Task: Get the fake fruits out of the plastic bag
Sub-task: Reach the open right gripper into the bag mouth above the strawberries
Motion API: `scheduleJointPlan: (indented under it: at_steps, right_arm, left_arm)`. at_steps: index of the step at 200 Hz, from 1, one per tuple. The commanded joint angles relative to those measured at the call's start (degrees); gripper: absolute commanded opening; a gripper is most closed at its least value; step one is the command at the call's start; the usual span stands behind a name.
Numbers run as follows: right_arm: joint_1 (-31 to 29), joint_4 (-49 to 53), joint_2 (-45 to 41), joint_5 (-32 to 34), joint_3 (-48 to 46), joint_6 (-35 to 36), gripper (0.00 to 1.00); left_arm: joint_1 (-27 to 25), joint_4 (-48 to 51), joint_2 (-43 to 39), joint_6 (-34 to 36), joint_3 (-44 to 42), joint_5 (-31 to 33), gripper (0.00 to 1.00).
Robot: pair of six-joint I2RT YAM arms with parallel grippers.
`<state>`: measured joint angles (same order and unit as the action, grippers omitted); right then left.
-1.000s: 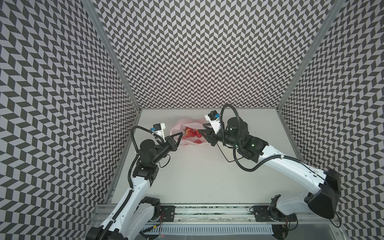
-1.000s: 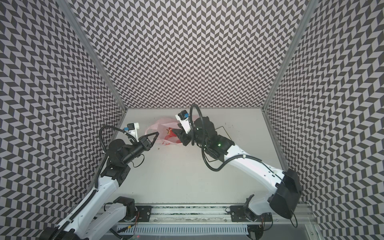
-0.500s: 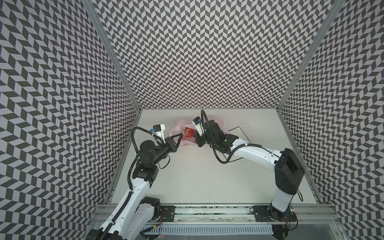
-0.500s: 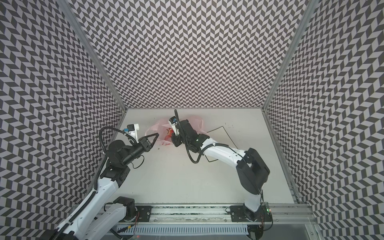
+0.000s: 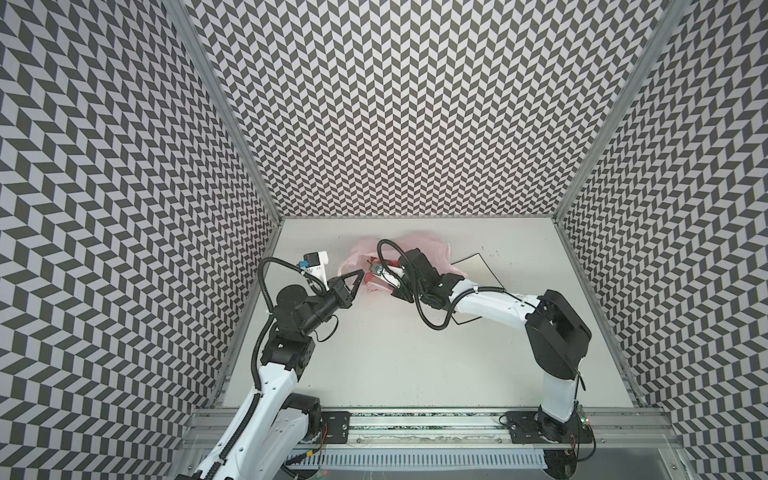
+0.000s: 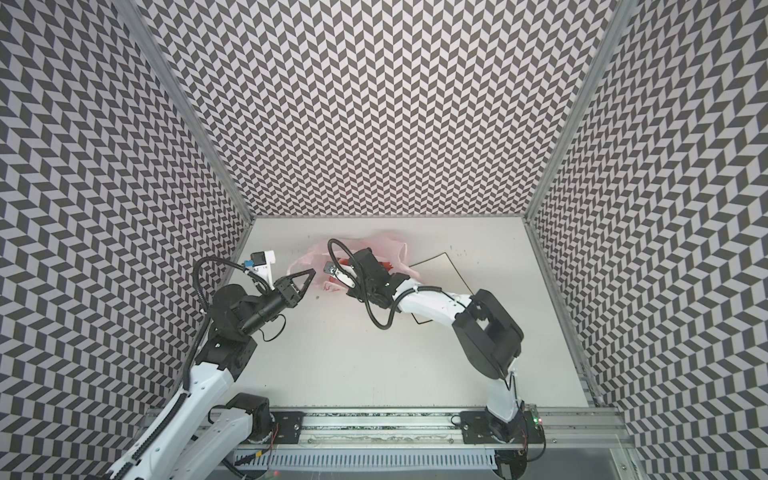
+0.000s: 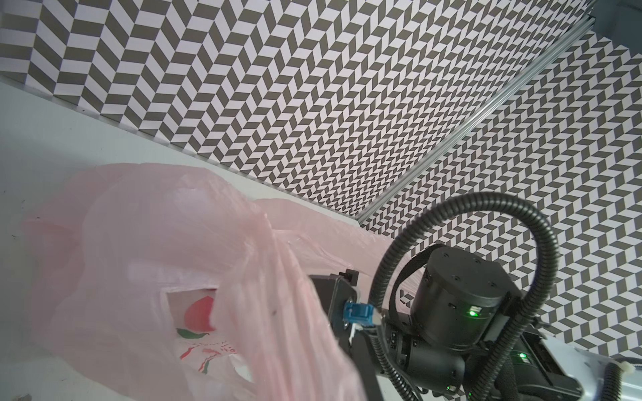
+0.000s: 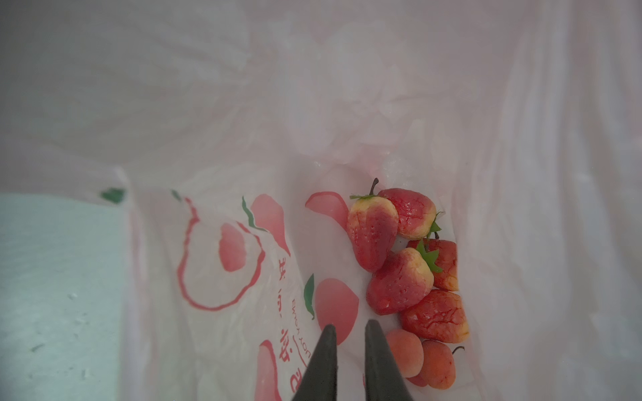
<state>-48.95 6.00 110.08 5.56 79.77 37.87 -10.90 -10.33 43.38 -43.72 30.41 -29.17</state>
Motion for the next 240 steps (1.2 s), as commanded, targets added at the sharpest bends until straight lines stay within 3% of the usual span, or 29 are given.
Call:
scheduleJointPlan:
  at_steps: [1, 43, 92, 135, 168, 204, 240]
  right_arm:
    - [0.2, -0.2, 2.5, 2.4, 0.6, 7.4, 0.16]
    - [0.1, 2.0, 6.1, 6.3, 1.5, 2.7, 0.22]
    - [0.7, 4.3, 6.7, 9.5, 1.9, -11.5, 0.39]
    - [2.9, 8.1, 5.3, 2.9, 3.3, -31.2, 0.52]
    - [4.6, 4.4, 2.0, -3.0, 1.3, -44.8, 0.63]
    - [8.7, -1.4, 1.1, -11.0, 0.5, -55.8, 0.66]
    - [9.5, -3.6, 3.5, -8.7, 2.1, -63.3, 0.7]
  left_arm:
    - [-0.2, 2.3, -2.4, 1.2, -0.3, 1.0, 0.0]
    - [-0.2, 3.9, -5.1, 2.4, -0.7, 0.3, 0.0]
    - [-0.2, 2.7, -7.3, 2.7, -0.6, -3.5, 0.0]
    - [-0.2, -0.3, -8.3, 2.4, -1.2, -7.7, 0.0]
    - [-0.2, 3.5, -7.6, 2.3, -0.5, -5.0, 0.0]
    - [-0.2, 5.1, -5.0, 2.3, 0.4, -4.7, 0.0]
    - [-0.2, 5.4, -4.1, 2.3, 1.1, -5.3, 0.0]
